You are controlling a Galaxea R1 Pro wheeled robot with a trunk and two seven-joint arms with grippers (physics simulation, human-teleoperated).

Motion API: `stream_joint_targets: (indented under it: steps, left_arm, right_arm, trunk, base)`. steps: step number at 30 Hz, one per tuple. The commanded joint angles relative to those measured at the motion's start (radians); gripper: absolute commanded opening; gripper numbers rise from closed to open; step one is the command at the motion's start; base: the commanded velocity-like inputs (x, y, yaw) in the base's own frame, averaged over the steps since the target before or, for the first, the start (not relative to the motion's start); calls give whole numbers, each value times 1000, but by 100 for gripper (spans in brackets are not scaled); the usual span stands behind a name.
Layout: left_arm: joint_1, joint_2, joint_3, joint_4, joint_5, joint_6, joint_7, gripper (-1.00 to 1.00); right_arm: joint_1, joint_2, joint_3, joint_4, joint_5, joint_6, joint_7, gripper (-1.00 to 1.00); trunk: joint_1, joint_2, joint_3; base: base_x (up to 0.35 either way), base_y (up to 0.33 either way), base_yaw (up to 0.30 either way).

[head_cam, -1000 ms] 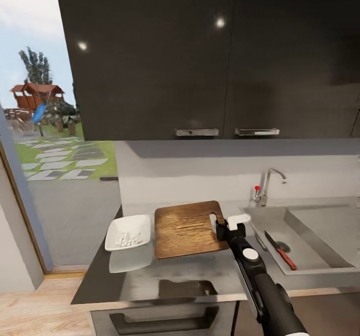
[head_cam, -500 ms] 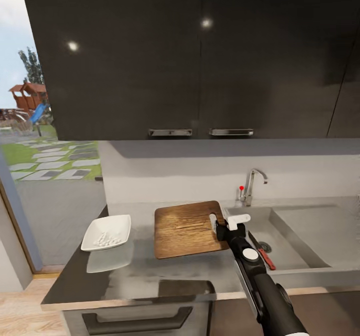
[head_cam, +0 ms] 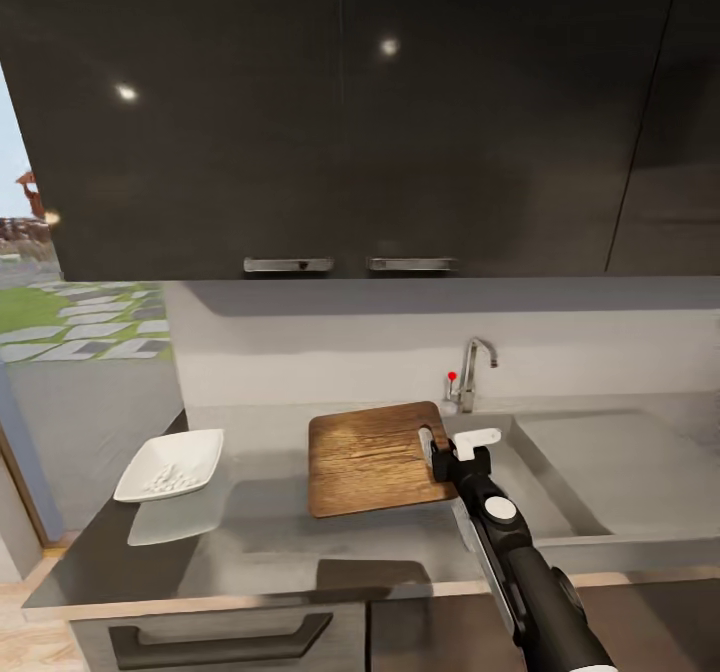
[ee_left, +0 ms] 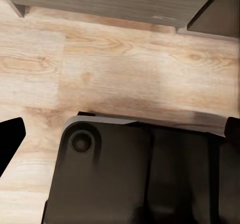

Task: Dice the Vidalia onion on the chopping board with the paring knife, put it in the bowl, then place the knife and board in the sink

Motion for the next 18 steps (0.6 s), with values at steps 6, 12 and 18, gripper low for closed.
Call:
stream_joint_targets:
  steps: [6, 12, 18]
  left_arm:
    - [1, 0, -3, -1, 9, -2, 4, 100]
    - [1, 1, -3, -1, 10, -2, 4, 100]
    - [1, 1, -3, -1, 9, -2, 3, 100]
  right_arm:
    - [0, 3, 0, -2, 10, 27, -2, -100]
    - [0, 3, 0, -2, 10, 32, -2, -100]
    - [0, 10, -29, 9, 9, 37, -36, -100]
  trunk:
    - [0, -1, -4]
    - [0, -1, -12]
    - [0, -1, -14]
  base:
    - [0, -304, 0]
    - [0, -304, 0]
    - [0, -95, 0]
